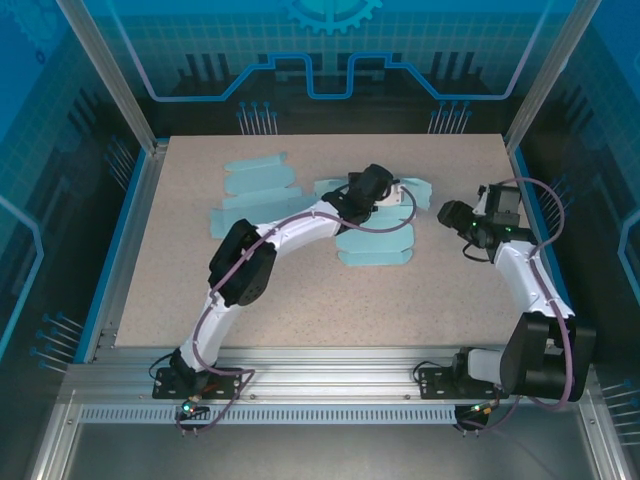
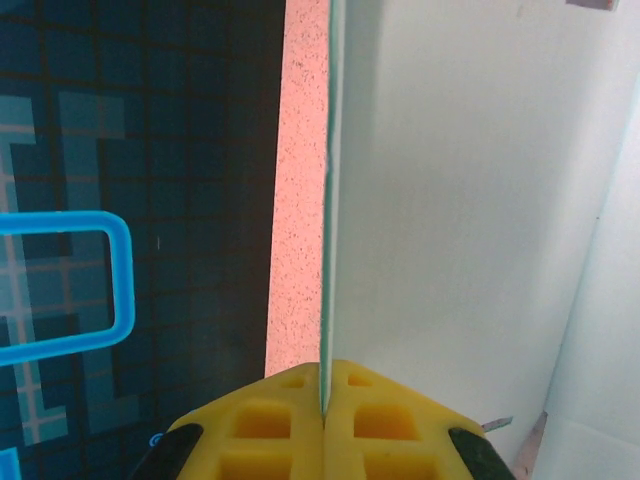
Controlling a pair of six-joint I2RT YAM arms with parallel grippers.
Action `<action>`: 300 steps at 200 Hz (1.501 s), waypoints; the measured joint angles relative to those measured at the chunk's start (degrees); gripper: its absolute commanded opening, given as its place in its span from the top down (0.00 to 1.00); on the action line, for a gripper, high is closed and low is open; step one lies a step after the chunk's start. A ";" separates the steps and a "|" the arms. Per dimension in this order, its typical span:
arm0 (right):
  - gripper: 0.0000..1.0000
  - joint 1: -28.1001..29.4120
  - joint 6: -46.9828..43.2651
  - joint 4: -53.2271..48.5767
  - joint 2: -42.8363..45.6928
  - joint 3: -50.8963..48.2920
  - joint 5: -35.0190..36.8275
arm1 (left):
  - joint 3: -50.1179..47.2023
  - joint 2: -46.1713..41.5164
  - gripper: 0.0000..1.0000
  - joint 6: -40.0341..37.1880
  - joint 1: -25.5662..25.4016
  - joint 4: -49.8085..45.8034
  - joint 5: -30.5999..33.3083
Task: Fold the paper box
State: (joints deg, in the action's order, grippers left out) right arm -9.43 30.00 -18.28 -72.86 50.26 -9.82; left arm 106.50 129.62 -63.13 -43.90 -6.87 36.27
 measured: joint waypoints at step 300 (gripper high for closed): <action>0.41 10.14 7.78 -7.04 -38.64 39.34 -17.27 | -8.85 3.98 1.00 -10.40 -0.85 28.02 4.39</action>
State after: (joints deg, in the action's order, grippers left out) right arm 0.71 37.78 -25.32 -111.50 89.60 -27.09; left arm 97.65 133.60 -73.54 -44.75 21.15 40.66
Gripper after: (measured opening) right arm 0.591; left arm 0.055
